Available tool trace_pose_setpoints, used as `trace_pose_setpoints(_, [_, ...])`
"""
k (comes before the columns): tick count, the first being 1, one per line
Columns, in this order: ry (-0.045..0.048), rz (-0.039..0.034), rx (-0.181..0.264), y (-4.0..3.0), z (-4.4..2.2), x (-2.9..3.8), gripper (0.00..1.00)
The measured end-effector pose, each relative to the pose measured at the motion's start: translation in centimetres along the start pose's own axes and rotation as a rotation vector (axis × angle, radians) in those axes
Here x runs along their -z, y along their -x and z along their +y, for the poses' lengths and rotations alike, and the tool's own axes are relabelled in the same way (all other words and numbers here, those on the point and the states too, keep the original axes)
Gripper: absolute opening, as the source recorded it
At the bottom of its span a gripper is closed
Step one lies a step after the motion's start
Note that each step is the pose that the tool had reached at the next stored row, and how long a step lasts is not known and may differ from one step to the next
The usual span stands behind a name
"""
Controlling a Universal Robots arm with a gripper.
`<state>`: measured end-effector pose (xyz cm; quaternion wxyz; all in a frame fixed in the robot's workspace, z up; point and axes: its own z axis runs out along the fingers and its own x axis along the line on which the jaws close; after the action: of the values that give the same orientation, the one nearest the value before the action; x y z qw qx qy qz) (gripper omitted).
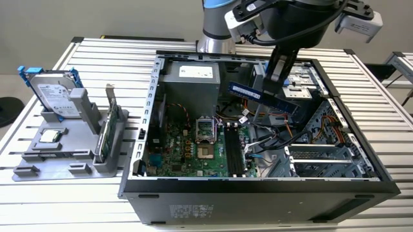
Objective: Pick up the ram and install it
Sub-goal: 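Insert the ram into the slot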
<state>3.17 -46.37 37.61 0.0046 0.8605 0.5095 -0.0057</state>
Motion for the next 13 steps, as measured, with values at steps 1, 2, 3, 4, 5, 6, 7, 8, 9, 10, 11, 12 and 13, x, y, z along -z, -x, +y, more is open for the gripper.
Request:
trace_pose_setpoints(1, [-0.0001,0.0000,-0.007,0.00,0.00,-0.01,0.00])
trace_pose_setpoints(2, [-0.0002,0.0000,-0.013,0.00,0.00,-0.03,0.00])
trace_pose_setpoints(3, [-0.0003,0.0001,-0.019,0.00,0.00,-0.04,0.00])
trace_pose_setpoints(4, [-0.0004,0.0000,-0.026,0.00,0.00,-0.06,0.00])
trace_pose_setpoints(5, [-0.0005,0.0000,-0.033,0.00,0.00,-0.07,0.00])
trace_pose_setpoints(6, [-0.0006,0.0000,-0.039,0.00,0.00,-0.08,0.00])
trace_pose_setpoints(7, [-0.0007,-0.0001,-0.046,0.00,0.00,-0.10,0.00])
trace_pose_setpoints(8, [-0.0007,-0.0001,-0.053,0.00,0.00,-0.11,0.00])
trace_pose_setpoints(9, [-0.0008,0.0000,-0.059,0.00,0.00,-0.13,0.00])
trace_pose_setpoints(10, [-0.0010,-0.0001,-0.066,0.00,0.00,-0.15,0.00])
trace_pose_setpoints(11, [-0.0010,-0.0001,-0.073,0.00,0.00,-0.16,0.00])
trace_pose_setpoints(12, [-0.0012,-0.0001,-0.080,0.00,0.00,-0.18,0.00])
trace_pose_setpoints(13, [-0.0013,-0.0001,-0.086,0.00,0.00,-0.20,0.00])
